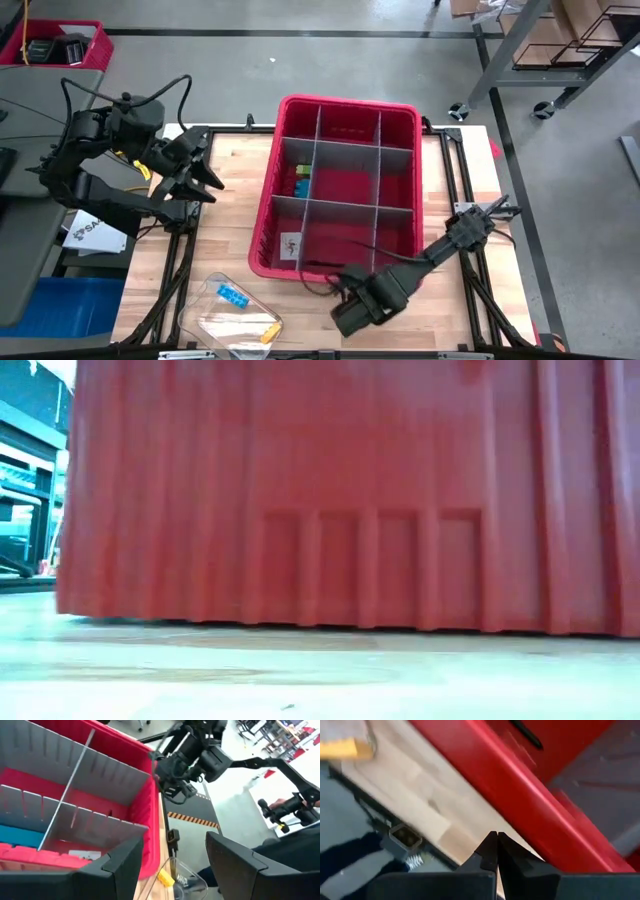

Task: Sort blocks
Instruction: Put the blue block into the bin

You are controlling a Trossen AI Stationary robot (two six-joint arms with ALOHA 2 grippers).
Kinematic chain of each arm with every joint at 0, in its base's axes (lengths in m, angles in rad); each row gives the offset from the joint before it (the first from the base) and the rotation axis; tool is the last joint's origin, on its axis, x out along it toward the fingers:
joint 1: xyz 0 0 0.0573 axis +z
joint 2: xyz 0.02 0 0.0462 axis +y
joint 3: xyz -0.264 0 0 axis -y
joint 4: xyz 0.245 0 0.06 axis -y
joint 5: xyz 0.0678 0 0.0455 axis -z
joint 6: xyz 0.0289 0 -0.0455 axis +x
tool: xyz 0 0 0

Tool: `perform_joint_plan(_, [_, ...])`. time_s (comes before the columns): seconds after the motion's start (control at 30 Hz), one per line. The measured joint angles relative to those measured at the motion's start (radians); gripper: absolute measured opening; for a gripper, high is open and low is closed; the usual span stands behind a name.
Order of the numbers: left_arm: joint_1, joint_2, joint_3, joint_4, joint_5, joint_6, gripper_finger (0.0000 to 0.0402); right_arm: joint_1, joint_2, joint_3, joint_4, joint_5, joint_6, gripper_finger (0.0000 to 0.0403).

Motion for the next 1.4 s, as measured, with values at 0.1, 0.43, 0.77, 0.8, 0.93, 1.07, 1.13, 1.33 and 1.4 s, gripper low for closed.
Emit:
perform_joint_plan(0.1, [-0.015,-0.006,0.000,-0.001,-0.001,0.001,0.0211,-0.027,0.000,0.000,-0.008,0.039,-0.002,0.0000])
perform_joint_plan(0.43, [-0.075,-0.017,0.000,-0.063,-0.002,-0.051,0.0211,-0.074,-0.007,0.047,0.315,-0.052,-0.353,0.0000])
perform_joint_plan(0.77, [-0.206,-0.008,-0.050,-0.126,-0.060,-0.023,0.0211,-0.092,0.094,0.019,0.764,-0.184,-0.499,0.0000])
perform_joint_plan(0.8, [-0.210,-0.009,-0.048,-0.126,-0.059,-0.009,0.0211,-0.091,0.112,0.018,0.804,-0.189,-0.490,0.0000])
perform_joint_plan(0.93, [-0.212,-0.012,-0.047,-0.128,-0.058,0.029,0.0211,-0.091,0.196,0.017,0.905,-0.121,-0.365,0.0000])
perform_joint_plan(1.07, [-0.212,-0.023,-0.047,-0.124,-0.058,0.058,0.0211,-0.086,0.215,0.021,0.959,-0.034,-0.255,0.0000])
perform_joint_plan(1.13, [-0.212,-0.024,-0.047,-0.123,-0.058,0.071,0.0211,-0.075,0.220,0.022,1.002,-0.031,-0.255,0.0000])
perform_joint_plan(1.33, [-0.212,-0.023,-0.047,-0.117,-0.069,0.080,0.0211,-0.055,0.223,0.019,0.979,0.011,-0.248,0.0000])
perform_joint_plan(1.4, [-0.211,-0.020,-0.047,-0.116,-0.080,0.079,0.0211,-0.056,0.231,0.017,0.964,0.050,-0.239,0.0000])
